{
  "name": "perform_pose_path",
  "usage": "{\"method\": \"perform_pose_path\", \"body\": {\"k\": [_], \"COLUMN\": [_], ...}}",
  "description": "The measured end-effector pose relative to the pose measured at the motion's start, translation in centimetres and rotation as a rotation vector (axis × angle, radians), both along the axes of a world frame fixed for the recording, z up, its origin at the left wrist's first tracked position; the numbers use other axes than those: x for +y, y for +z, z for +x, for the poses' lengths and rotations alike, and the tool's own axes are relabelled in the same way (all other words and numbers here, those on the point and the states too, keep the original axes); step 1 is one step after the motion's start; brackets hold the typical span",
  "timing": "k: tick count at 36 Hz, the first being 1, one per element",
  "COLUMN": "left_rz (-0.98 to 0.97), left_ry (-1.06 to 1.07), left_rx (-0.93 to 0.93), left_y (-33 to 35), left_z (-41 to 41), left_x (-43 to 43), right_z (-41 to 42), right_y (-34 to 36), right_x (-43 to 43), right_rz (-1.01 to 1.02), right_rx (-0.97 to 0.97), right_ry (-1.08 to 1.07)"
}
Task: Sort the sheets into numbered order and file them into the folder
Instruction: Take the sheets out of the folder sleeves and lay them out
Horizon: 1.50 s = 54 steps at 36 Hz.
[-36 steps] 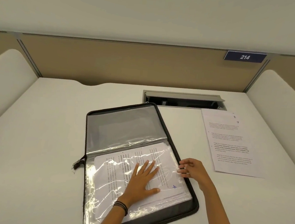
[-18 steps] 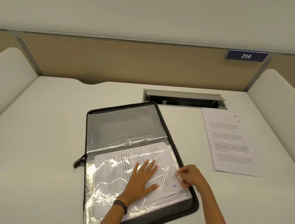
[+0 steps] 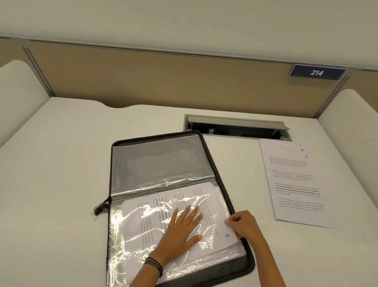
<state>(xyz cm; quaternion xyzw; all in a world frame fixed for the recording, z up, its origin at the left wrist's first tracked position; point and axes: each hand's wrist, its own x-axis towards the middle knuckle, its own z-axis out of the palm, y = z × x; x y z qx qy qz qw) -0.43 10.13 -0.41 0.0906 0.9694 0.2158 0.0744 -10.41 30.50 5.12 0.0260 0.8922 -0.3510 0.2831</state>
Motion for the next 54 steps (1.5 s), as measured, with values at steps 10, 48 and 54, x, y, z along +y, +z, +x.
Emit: {"method": "perform_pose_path", "body": {"k": [10,48,54], "left_rz": [0.011,0.306,0.319], "left_ry": [0.004,0.274,0.254], "left_rx": [0.004,0.092,0.091], "left_y": [0.5,-0.2,-0.2], "left_z": [-0.1,-4.6,-4.8], "left_x": [-0.1,4.3,5.6], "right_z": [-0.5,1.0,0.6], "right_y": [0.7,1.3,0.5], "right_x": [0.7,9.9,11.2], "right_rz": [-0.017,-0.601,-0.591], "right_rx": [0.091,-0.197,-0.127], "right_ry": [-0.056,-0.329,-0.475]}}
